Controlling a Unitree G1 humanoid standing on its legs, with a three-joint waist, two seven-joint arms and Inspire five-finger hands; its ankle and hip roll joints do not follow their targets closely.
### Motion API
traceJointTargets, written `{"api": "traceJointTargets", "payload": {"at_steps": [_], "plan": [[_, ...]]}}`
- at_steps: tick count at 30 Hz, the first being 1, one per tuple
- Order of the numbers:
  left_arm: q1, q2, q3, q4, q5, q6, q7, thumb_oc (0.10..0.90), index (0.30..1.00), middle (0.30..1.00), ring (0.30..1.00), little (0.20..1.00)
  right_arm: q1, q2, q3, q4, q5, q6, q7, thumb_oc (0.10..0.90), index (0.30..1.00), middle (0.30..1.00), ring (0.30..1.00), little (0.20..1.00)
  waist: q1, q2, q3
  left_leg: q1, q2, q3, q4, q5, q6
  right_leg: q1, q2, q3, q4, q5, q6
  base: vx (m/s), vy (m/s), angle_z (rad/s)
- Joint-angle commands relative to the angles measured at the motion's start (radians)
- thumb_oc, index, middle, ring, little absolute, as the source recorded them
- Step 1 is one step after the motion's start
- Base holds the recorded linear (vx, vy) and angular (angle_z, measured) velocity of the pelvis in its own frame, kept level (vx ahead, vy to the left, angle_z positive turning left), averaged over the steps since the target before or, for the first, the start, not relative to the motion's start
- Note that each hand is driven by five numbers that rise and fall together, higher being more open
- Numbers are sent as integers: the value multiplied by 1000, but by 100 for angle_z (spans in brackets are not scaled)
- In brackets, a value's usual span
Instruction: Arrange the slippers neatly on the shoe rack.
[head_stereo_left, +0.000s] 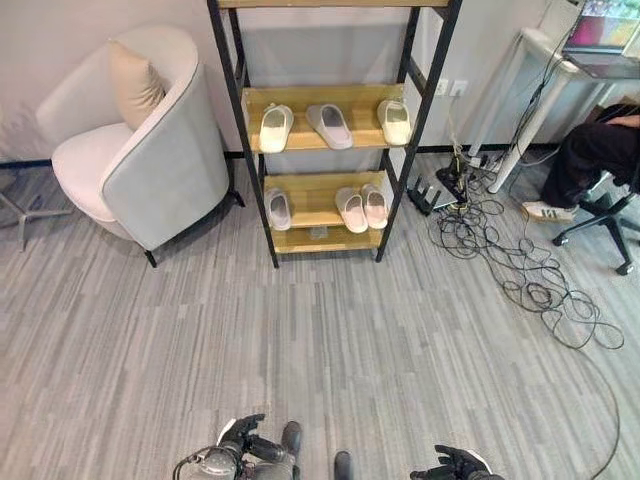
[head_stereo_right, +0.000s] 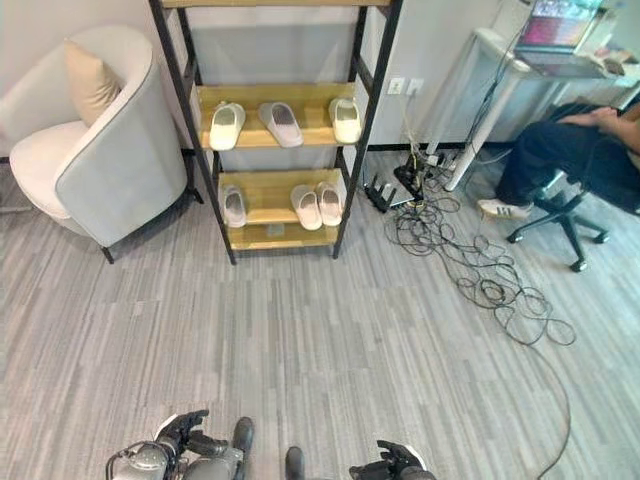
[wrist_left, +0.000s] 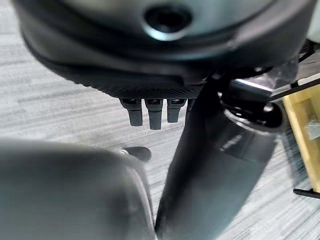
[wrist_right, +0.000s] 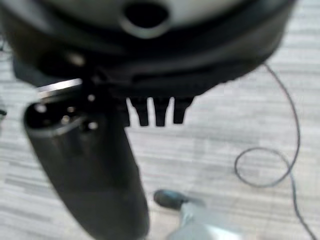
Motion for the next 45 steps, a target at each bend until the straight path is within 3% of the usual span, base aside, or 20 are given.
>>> {"api": "traceJointTargets", "payload": {"at_steps": [1, 4, 6, 8, 10, 12, 14, 16, 18, 21, 22, 23, 24, 25, 26, 29, 30, 36, 39, 45], "plan": [[-25, 16, -9, -50, 22, -37, 2, 800, 900, 900, 900, 900, -8, -17, 11, -39, -12, -28, -5, 800, 900, 900, 900, 900, 34, -37, -54, 29, -44, 10, 14, -17, 58, 3, -27, 173, 146, 48, 129, 181, 137, -51], [-30, 14, -13, -45, 29, -38, 0, 800, 900, 900, 900, 900, -31, -11, 23, -37, -18, -29, -3, 800, 900, 900, 900, 900, 53, -34, -56, 67, -45, 15, 0, -21, 75, -21, -49, 164, 245, 89, 161, 147, 130, -37], [-39, 16, -17, -45, 28, -35, -1, 800, 900, 900, 900, 900, -55, -5, 35, -47, -17, -31, -1, 800, 900, 900, 900, 900, 51, -16, -45, 117, -28, 1, -19, -23, 98, -116, -36, 151, 446, 186, 183, 189, 154, -29], [-49, 16, -21, -34, 33, -33, 1, 800, 900, 900, 900, 900, -53, 3, 38, -57, -19, -34, 0, 800, 900, 900, 900, 900, 43, -1, -42, 150, -16, -16, -34, -17, 103, -159, -34, 115, 515, 198, 183, 213, 103, -6], [-47, 16, -19, -39, 31, -32, 1, 800, 900, 900, 900, 900, -44, 4, 38, -60, -20, -37, -1, 800, 900, 900, 900, 900, 30, 3, -49, 192, -13, -38, -60, -11, 104, -198, -30, 89, 487, 176, 172, 318, 23, 16], [-47, 15, -23, -51, 30, -33, -2, 800, 900, 900, 900, 900, -39, -1, 45, -64, -20, -36, -1, 800, 900, 900, 900, 900, -2, -1, -49, 267, -13, -76, -104, -24, 104, -253, 8, 86, 364, 118, 160, 432, -61, 13], [-45, 16, -28, -46, 26, -36, -3, 800, 900, 900, 900, 900, -28, -4, 51, -77, -21, -33, 5, 800, 900, 900, 900, 900, -30, -9, -42, 342, -16, -117, -135, -52, 106, -282, 37, 90, 235, 126, 162, 387, -103, 11], [-44, 13, -36, -33, 22, -38, -6, 800, 900, 900, 900, 900, -18, -2, 53, -84, -25, -29, 13, 800, 900, 900, 900, 900, -45, -12, -42, 383, -5, -140, -148, -61, 98, -308, 46, 94, 218, 148, 175, 303, -116, 60], [-41, 8, -52, -15, 29, -43, -8, 800, 900, 900, 900, 900, -1, -6, 55, -81, -26, -28, 15, 800, 900, 900, 900, 900, -55, -17, -56, 398, 7, -156, -138, -51, 86, -266, 47, 130, 200, 154, 161, 250, -153, 82], [-38, 8, -61, -5, 32, -45, -10, 800, 900, 900, 900, 900, 12, -8, 56, -76, -28, -32, 15, 800, 900, 900, 900, 900, -59, -17, -73, 392, 30, -164, -103, -14, 57, -242, 63, 143, 207, 148, 146, 184, -173, 58], [-40, 13, -75, -10, 30, -47, -11, 800, 900, 900, 900, 900, 18, -12, 55, -78, -23, -35, 9, 800, 900, 900, 900, 900, -68, -30, -75, 343, 42, -139, 32, 48, 21, -213, 59, 138, 205, 146, 133, 161, -213, 28], [-43, 15, -84, -21, 26, -48, -15, 800, 900, 900, 900, 900, 18, -16, 47, -83, -13, -38, 4, 800, 900, 900, 900, 900, -68, -47, -68, 287, 41, -114, 121, 67, 22, -193, 48, 143, 200, 144, 123, 193, -289, 29], [-48, 16, -91, -27, 25, -47, -13, 800, 900, 900, 900, 900, 13, -19, 44, -84, -4, -40, -1, 800, 900, 900, 900, 900, -68, -64, -59, 229, 29, -98, 230, 75, 25, -178, 39, 150, 196, 146, 115, 79, -139, 13], [-49, 16, -91, -27, 25, -47, -13, 800, 900, 900, 900, 900, 12, -19, 43, -84, -4, -40, -1, 800, 900, 900, 900, 900, -68, -62, -60, 224, 29, -99, 237, 72, 25, -180, 40, 149, 197, 146, 115, 105, -196, 27], [-64, 19, -108, -29, 29, -47, -5, 800, 900, 900, 900, 900, 3, -24, 42, -82, 10, -39, -9, 800, 900, 900, 900, 900, -68, -89, -45, 139, 35, -41, 343, 58, 43, -155, 24, 151, 195, 140, 99, 127, -165, 29], [-69, 18, -113, -41, 28, -49, -7, 800, 900, 900, 900, 900, 1, -29, 40, -72, 21, -39, -8, 800, 900, 900, 900, 900, -52, -99, -38, 74, 20, 10, 334, -7, 68, -124, 15, 153, 190, 127, 93, 171, -92, 26], [-66, 15, -106, -47, 27, -49, -9, 800, 900, 900, 900, 900, 5, -29, 35, -64, 26, -41, -6, 800, 900, 900, 900, 900, -41, -97, -42, 47, 6, 49, 232, -38, 70, -94, 13, 150, 174, 119, 99, 233, -12, -1], [-41, 11, -87, -69, 25, -42, -15, 800, 900, 900, 900, 900, 19, -23, 13, -63, 27, -32, 3, 800, 900, 900, 900, 900, -5, -64, -47, 5, -17, 103, -22, -6, 56, 12, 37, 189, 125, 81, 111, 230, 37, -9], [-36, 13, -86, -55, 23, -42, -14, 800, 900, 900, 900, 900, 23, -17, 22, -65, 18, -31, 10, 800, 900, 900, 900, 900, -5, -60, -59, 36, -23, 89, -35, -4, 60, 17, 27, 196, 140, 73, 125, 192, 85, -36], [-36, 8, -67, -59, 20, -41, -17, 800, 900, 900, 900, 900, -10, -7, 46, -64, 5, -37, 14, 800, 900, 900, 900, 900, 24, -66, -70, 94, -28, 97, -52, -12, 77, 2, -19, 200, 207, 125, 169, 148, 98, -46]]}}
